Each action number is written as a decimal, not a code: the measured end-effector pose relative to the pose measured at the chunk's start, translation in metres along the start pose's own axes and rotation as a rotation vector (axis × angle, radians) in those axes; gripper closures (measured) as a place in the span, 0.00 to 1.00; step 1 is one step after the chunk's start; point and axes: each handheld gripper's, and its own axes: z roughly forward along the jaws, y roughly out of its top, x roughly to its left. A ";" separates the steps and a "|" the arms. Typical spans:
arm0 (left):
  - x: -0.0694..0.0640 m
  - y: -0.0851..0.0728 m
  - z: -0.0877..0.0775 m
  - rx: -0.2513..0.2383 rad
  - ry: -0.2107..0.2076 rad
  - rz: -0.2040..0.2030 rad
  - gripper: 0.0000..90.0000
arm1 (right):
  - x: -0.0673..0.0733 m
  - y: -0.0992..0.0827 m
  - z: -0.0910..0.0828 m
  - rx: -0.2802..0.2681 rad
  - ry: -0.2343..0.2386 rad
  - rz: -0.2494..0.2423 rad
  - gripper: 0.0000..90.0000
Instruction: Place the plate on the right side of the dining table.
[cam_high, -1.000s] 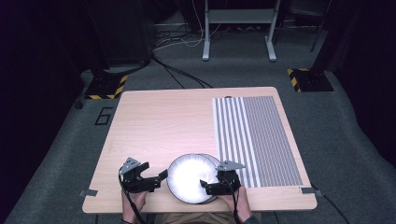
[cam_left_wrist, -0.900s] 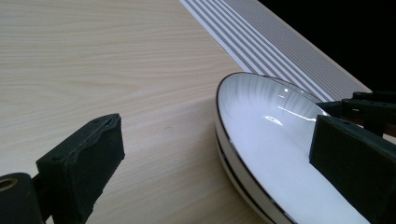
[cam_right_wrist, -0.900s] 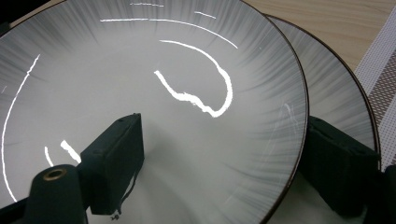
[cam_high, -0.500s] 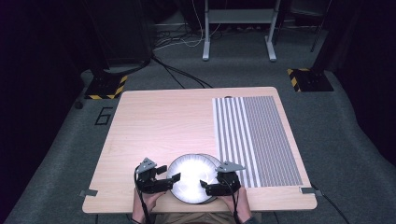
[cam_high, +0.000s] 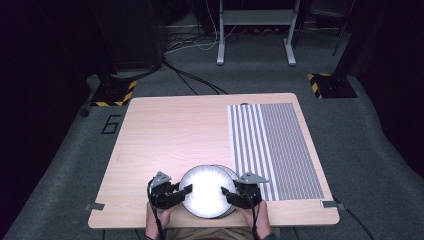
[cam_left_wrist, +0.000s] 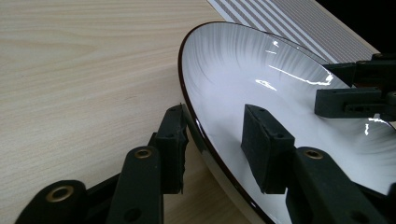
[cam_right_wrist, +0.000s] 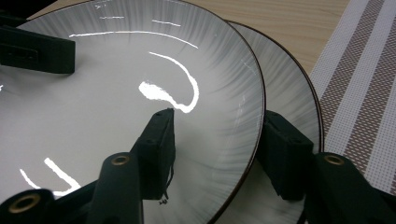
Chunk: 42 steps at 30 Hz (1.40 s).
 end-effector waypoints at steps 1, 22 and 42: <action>0.002 -0.001 -0.001 -0.006 -0.002 -0.008 0.70 | 0.000 0.000 0.000 -0.002 -0.002 0.005 0.57; 0.003 -0.006 0.005 -0.050 -0.025 -0.100 0.74 | -0.011 -0.004 -0.003 -0.059 -0.002 0.102 0.79; -0.001 -0.008 0.006 -0.083 -0.006 -0.140 0.78 | -0.018 -0.006 -0.007 -0.111 0.041 0.207 0.87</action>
